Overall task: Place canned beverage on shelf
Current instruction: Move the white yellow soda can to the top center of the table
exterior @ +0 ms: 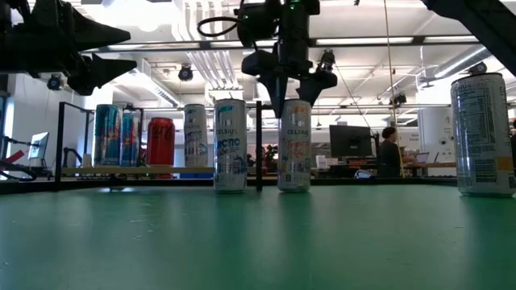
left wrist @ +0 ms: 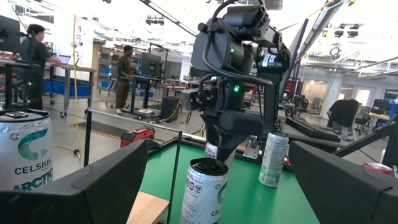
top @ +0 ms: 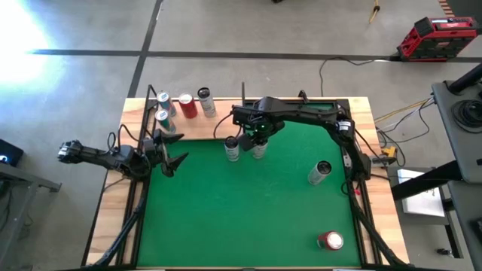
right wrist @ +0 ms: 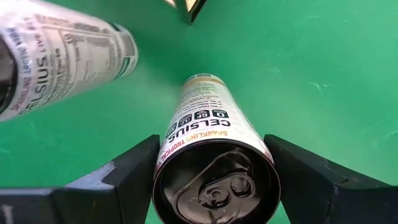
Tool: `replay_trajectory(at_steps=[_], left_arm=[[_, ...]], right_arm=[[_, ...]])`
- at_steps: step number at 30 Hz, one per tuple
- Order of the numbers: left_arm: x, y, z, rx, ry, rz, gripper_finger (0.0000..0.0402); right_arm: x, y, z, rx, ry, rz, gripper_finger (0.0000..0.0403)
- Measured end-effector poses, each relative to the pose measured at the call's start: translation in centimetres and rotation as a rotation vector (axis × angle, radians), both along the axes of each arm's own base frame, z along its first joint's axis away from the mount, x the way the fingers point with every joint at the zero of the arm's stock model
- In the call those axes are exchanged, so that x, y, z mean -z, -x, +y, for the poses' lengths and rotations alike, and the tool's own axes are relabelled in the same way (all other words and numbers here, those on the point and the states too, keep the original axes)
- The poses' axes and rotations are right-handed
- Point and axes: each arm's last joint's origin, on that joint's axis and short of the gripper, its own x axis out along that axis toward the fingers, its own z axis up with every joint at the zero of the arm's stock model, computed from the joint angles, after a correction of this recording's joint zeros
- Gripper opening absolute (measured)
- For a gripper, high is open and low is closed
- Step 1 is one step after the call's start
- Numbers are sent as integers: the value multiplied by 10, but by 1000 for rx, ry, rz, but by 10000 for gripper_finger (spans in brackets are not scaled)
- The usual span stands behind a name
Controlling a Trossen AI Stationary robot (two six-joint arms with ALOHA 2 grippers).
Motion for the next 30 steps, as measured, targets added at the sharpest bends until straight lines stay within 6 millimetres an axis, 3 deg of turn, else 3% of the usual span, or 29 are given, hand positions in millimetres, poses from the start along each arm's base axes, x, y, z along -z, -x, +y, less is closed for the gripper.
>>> replay_trajectory(at_steps=[30], left_arm=[[0,0,0,0,0,-1,375]], right_arm=[[-5,-1,10,-90,7,1,265]])
